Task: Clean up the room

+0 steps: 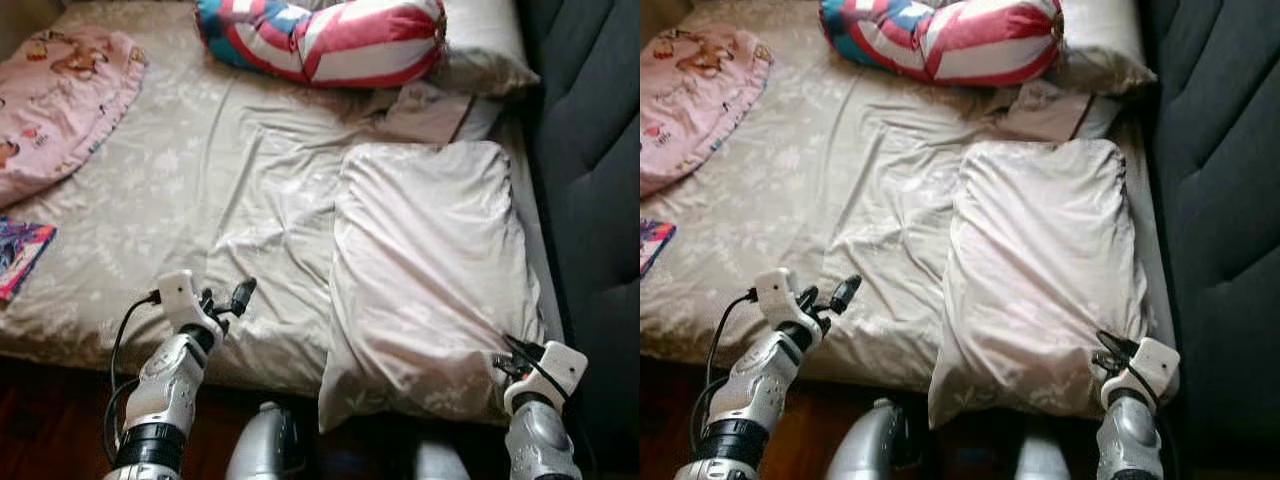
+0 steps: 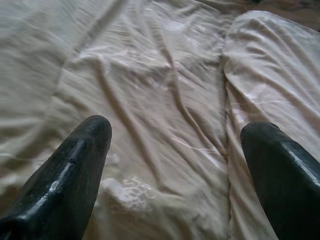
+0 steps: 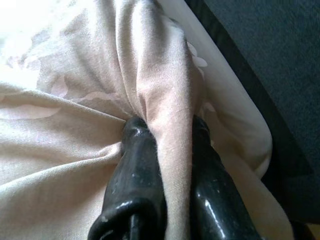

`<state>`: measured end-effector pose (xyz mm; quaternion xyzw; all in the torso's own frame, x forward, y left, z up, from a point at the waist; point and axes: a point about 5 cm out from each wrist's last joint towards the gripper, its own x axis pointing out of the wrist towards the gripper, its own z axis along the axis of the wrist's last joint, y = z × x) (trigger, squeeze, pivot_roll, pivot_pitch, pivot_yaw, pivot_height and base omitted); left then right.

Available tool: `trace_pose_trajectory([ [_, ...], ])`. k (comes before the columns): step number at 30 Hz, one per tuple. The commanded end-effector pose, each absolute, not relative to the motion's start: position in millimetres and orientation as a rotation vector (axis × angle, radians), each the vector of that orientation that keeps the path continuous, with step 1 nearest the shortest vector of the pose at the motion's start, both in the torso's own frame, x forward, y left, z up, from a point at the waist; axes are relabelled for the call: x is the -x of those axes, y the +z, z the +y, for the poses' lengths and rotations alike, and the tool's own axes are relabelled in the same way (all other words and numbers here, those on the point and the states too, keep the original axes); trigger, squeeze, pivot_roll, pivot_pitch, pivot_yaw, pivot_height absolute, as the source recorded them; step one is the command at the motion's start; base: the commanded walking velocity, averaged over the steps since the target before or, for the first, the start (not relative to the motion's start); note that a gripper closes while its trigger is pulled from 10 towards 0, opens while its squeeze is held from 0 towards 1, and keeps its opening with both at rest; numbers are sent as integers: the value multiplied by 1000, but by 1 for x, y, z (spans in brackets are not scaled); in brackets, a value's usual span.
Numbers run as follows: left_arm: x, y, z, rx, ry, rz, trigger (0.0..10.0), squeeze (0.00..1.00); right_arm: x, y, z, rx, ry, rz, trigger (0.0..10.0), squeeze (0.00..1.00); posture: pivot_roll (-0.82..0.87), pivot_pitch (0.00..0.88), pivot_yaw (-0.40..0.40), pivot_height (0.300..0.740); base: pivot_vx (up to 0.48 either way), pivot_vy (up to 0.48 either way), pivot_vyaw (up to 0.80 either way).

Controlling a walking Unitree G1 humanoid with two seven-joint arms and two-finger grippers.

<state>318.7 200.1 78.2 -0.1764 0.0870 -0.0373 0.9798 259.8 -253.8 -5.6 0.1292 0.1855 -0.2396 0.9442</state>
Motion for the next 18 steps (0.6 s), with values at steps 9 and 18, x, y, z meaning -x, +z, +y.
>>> trace_pose_trajectory([
  [9,-316,72,204,344,-63,198,10000,0,-260,-8,-254,-272,-497,404,10000,0,-121,230,59,740,0,0,0],
  [18,-312,61,196,322,-82,238,10000,0,-257,-15,-247,-246,-427,459,10000,0,-124,227,57,740,0,0,0],
])
